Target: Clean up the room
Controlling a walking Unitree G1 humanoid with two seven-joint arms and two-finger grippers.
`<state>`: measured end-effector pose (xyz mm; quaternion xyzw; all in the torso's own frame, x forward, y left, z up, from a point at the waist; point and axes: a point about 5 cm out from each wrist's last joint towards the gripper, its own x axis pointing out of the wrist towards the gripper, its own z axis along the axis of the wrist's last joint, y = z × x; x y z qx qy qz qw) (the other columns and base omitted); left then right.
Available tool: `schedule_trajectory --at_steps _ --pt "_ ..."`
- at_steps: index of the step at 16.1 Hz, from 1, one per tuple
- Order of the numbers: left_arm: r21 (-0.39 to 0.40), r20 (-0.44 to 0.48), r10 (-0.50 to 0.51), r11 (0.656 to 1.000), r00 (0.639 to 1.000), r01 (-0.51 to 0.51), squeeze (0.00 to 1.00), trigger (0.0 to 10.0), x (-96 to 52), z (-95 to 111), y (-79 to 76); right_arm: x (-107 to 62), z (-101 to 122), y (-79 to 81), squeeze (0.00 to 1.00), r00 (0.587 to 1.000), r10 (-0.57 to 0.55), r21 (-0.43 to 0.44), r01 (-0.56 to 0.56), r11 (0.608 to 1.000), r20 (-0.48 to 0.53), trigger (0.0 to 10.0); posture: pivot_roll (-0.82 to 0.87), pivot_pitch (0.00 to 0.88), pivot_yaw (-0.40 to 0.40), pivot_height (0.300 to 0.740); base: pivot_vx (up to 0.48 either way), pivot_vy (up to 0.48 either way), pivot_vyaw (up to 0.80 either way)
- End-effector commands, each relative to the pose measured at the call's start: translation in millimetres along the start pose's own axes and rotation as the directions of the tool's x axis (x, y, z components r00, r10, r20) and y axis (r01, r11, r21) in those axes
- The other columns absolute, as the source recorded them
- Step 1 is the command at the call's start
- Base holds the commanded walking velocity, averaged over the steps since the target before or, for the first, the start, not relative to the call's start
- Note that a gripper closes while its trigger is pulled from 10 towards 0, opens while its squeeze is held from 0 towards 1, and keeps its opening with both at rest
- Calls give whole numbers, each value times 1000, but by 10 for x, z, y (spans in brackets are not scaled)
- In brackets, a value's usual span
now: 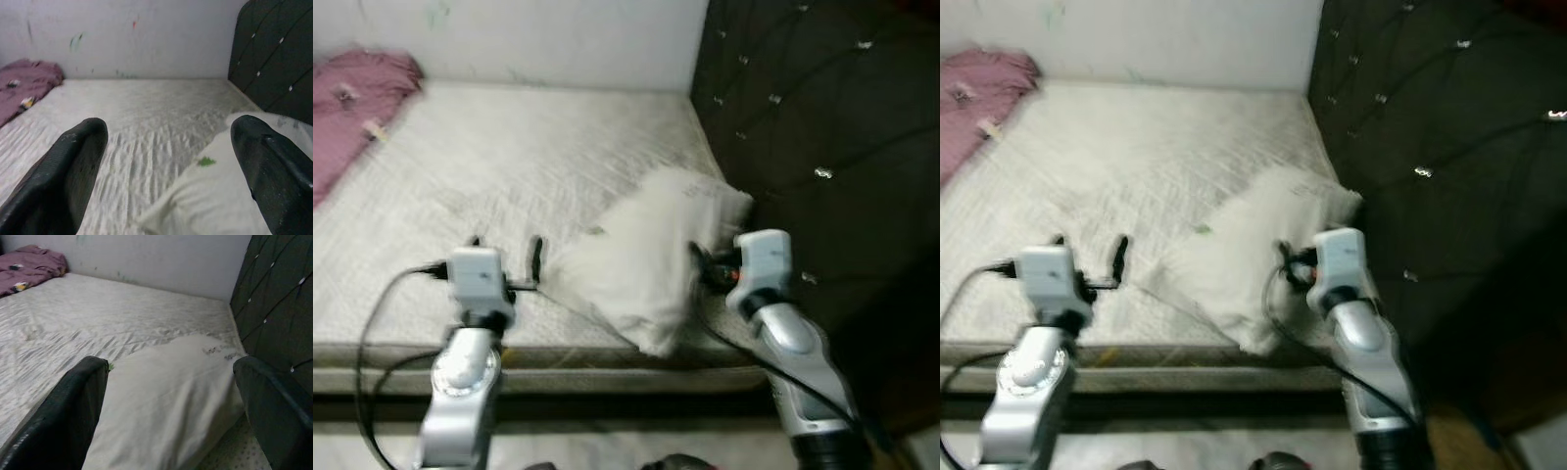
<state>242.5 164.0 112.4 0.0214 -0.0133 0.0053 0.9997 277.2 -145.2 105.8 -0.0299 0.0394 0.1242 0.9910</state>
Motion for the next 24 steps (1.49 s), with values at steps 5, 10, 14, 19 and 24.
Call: schedule_trajectory --at_steps 5,10,14,19,24 --pt "-30 56 -39 999 998 40 0 10000 3 85 -24 5 21 -11 0 1000 -4 -11 4 1000 7 10000 -94 0 -16 740 52 0 0" --pt "-39 70 -66 997 995 69 0 10000 -3 100 -53 -1 15 -13 0 1000 -4 -11 4 1000 6 10000 -96 0 -17 740 417 0 0" --pt "-28 79 -78 996 994 80 0 10000 58 125 -30 29 6 2 0 1000 4 -9 -4 1000 3 10000 -93 0 -16 740 411 0 0" --pt "-39 60 -69 997 996 71 0 10000 44 94 -51 25 20 -20 0 1000 -9 -9 9 1000 8 10000 -94 0 -16 740 255 0 0" --pt "-39 25 -28 999 999 29 0 10000 58 51 -44 21 4 -36 0 1000 -18 -3 18 1000 -3 10000 -93 0 -19 740 0 0 -237"
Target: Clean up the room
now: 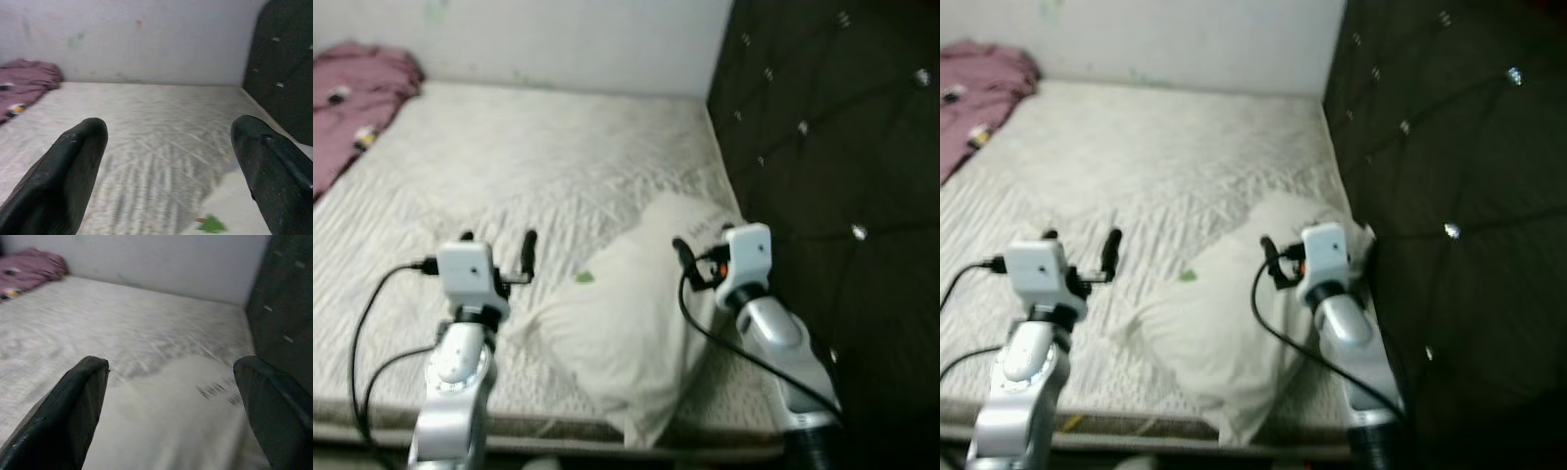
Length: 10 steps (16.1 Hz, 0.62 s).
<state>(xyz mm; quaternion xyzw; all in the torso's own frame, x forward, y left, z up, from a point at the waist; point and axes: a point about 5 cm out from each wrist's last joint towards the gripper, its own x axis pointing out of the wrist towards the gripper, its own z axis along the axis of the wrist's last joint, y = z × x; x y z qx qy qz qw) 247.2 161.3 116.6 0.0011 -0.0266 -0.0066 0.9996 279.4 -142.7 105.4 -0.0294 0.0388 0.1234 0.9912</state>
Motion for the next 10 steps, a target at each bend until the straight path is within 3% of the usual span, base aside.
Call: schedule_trajectory --at_steps 1,5,10 --pt "2 -3 -8 1000 1000 8 0 10000 11 8 -21 -6 6 -54 0 1000 -16 -4 16 1000 -4 10000 -93 0 -19 740 0 0 -569" --pt "22 -5 -11 1000 1000 11 0 10000 24 23 -31 19 32 -22 0 1000 -15 -7 15 1000 -1 10000 -75 0 -34 740 0 0 -695" --pt "1 -31 44 999 999 -44 0 10000 -58 -22 80 41 48 61 0 1000 4 23 -4 1000 16 10000 -75 0 -8 740 0 0 0"
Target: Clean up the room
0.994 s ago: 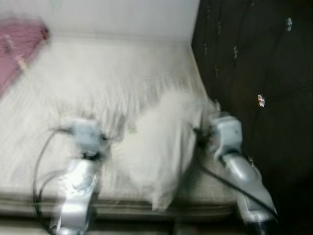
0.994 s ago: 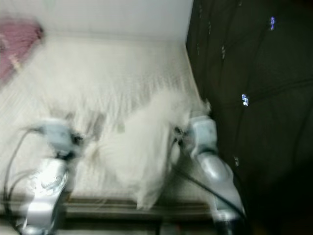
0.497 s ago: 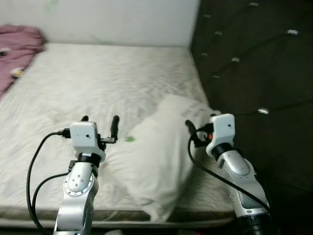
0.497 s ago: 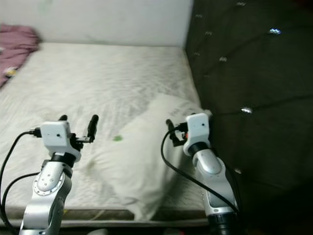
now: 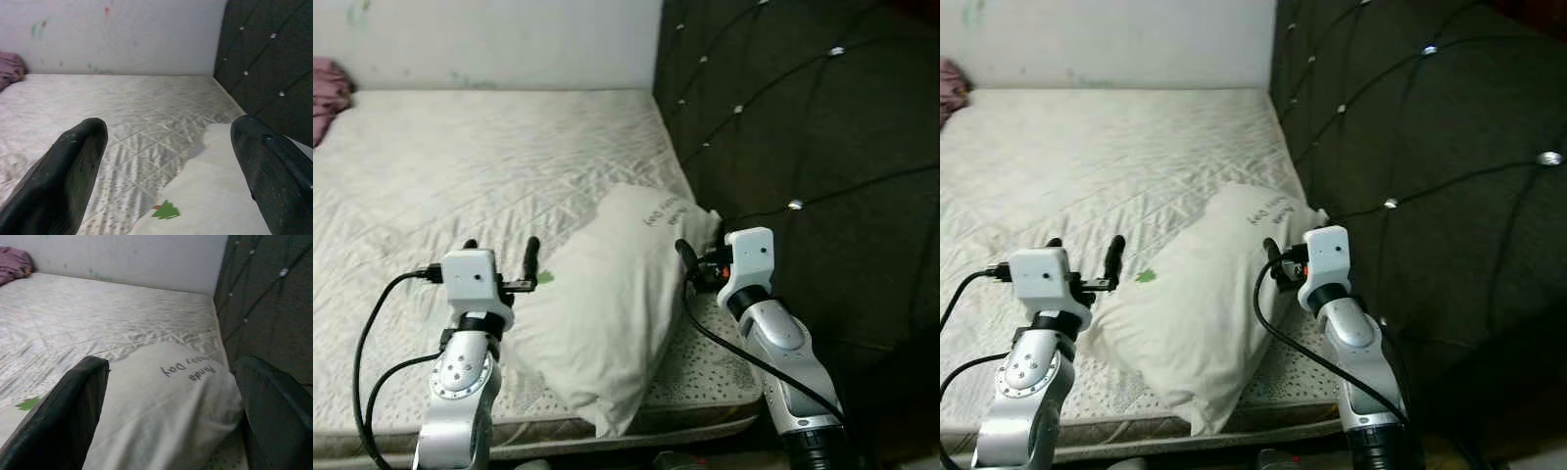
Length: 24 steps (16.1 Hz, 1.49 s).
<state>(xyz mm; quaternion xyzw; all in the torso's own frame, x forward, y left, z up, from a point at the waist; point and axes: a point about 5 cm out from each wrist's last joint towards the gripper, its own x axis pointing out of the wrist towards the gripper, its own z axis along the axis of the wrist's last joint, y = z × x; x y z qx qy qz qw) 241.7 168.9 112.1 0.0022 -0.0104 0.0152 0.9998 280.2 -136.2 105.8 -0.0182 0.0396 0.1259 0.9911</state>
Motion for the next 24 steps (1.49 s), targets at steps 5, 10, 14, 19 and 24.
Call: schedule_trajectory --at_steps 5,10,14,19,24 --pt "22 30 -16 1000 999 16 0 10000 30 55 23 28 70 -31 0 999 -23 20 22 1000 32 10000 -80 0 1 740 0 0 0" --pt "12 31 3 1000 1000 -3 0 10000 39 65 21 23 69 -18 0 999 -11 24 10 1000 34 10000 -83 0 -4 672 0 0 0" --pt "-1 23 34 999 999 -34 0 10000 30 53 43 24 77 -23 0 999 -12 21 11 1000 40 10000 -83 0 -9 628 0 0 0" --pt "8 52 88 996 995 -89 0 10000 5 30 93 2 121 -54 0 988 -113 -2 114 993 102 10000 -83 0 -16 628 0 0 0" --pt "46 68 138 989 988 -141 0 10000 -20 54 140 -9 79 23 0 992 -87 -45 91 995 88 10000 -67 0 -44 628 0 0 0"
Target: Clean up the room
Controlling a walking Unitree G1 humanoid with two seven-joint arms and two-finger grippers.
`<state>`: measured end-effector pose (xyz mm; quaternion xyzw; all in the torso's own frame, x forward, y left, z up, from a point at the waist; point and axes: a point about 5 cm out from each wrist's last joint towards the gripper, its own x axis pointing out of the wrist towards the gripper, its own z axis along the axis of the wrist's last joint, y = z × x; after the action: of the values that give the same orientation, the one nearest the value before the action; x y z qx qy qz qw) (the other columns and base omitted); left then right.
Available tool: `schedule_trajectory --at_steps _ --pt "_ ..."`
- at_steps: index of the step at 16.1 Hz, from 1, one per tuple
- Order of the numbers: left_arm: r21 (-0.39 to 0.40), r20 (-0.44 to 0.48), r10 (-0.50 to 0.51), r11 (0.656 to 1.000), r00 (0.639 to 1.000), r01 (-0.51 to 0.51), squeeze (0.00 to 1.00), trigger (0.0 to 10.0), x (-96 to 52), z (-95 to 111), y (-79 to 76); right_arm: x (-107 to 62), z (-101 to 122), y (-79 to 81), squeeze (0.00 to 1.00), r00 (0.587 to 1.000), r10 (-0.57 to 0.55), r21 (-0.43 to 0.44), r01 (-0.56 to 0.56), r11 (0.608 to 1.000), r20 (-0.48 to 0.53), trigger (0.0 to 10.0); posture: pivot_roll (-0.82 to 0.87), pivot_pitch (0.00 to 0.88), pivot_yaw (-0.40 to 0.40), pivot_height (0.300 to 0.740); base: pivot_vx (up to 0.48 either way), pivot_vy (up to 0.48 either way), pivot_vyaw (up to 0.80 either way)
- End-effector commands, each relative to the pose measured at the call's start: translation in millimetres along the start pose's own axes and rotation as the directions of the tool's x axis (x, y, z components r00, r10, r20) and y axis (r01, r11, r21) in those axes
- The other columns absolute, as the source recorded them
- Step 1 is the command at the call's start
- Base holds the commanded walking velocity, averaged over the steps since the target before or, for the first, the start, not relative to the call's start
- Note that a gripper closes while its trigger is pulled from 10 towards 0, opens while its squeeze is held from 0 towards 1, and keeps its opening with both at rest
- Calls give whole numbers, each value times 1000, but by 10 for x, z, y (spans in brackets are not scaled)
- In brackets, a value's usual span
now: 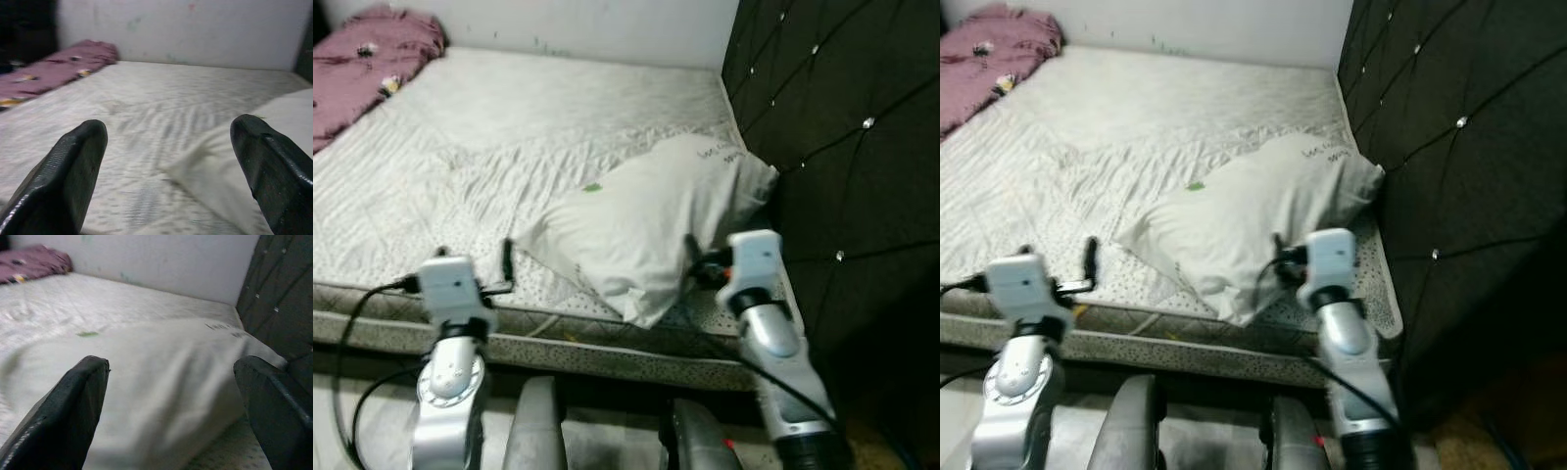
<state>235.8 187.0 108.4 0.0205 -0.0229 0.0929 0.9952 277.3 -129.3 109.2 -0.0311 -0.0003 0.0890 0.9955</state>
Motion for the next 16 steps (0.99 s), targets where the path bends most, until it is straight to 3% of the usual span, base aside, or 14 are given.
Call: schedule_trajectory --at_steps 1,5,13,16 --pt "-6 -7 -1 1000 1000 1 0 10000 8 33 -33 -2 19 -39 0 1000 -12 -4 12 1000 2 10000 -66 0 -43 628 0 0 0" --pt "-33 13 -36 999 999 36 0 10000 23 69 -45 0 30 -57 0 1000 -16 30 16 999 5 10000 -73 22 -35 628 0 0 0" --pt "-45 19 -65 997 998 66 0 10000 39 90 -90 -9 50 -52 0 1000 -4 20 3 1000 11 10000 -86 28 -27 628 410 0 0" --pt "-47 19 -68 997 997 69 0 10000 42 92 -114 -9 56 -65 0 1000 -13 10 13 1000 11 10000 -86 32 -29 628 0 0 0"
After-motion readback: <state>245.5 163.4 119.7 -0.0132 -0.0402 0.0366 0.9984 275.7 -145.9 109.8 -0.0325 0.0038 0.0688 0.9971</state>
